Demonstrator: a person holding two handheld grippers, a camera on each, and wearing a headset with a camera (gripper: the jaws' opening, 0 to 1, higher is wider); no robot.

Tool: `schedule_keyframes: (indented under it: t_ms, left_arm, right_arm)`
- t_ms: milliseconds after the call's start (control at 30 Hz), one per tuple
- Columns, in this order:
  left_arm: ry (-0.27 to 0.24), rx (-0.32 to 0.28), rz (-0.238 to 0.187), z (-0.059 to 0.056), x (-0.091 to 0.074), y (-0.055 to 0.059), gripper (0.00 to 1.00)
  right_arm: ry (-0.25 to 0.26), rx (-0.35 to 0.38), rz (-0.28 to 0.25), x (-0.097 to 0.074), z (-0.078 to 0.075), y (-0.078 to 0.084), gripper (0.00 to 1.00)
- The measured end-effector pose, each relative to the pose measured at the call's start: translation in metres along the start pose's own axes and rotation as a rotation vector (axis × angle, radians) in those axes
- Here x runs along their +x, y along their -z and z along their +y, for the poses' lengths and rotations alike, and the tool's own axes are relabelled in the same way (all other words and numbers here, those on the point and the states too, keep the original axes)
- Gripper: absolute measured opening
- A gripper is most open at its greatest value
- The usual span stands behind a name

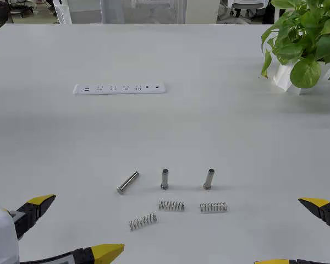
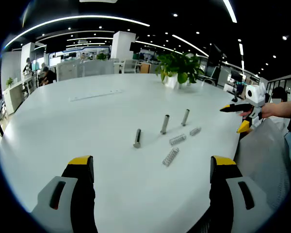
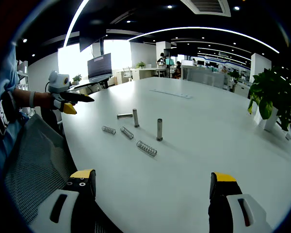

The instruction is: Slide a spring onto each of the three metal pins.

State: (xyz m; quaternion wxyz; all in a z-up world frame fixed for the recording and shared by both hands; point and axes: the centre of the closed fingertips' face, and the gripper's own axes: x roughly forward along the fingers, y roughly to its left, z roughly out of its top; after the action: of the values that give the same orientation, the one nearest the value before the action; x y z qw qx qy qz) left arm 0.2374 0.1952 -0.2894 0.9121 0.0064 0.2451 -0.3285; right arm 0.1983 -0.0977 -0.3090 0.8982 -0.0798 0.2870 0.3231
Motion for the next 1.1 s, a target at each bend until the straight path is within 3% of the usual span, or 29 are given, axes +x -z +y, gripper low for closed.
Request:
schedule_keyframes:
  t_ms: [700,1100]
  left_arm:
    - [0.014,0.009,0.007,0.001,0.006,-0.001,0.99]
    - [0.027,0.025,0.014,-0.003,0.01,-0.005,0.99]
  right_arm:
    - [0.007,0.016,0.004,0.001,-0.003,0.005,0.97]
    - [0.011,0.012,-0.009,0.002,0.002,-0.006,0.97]
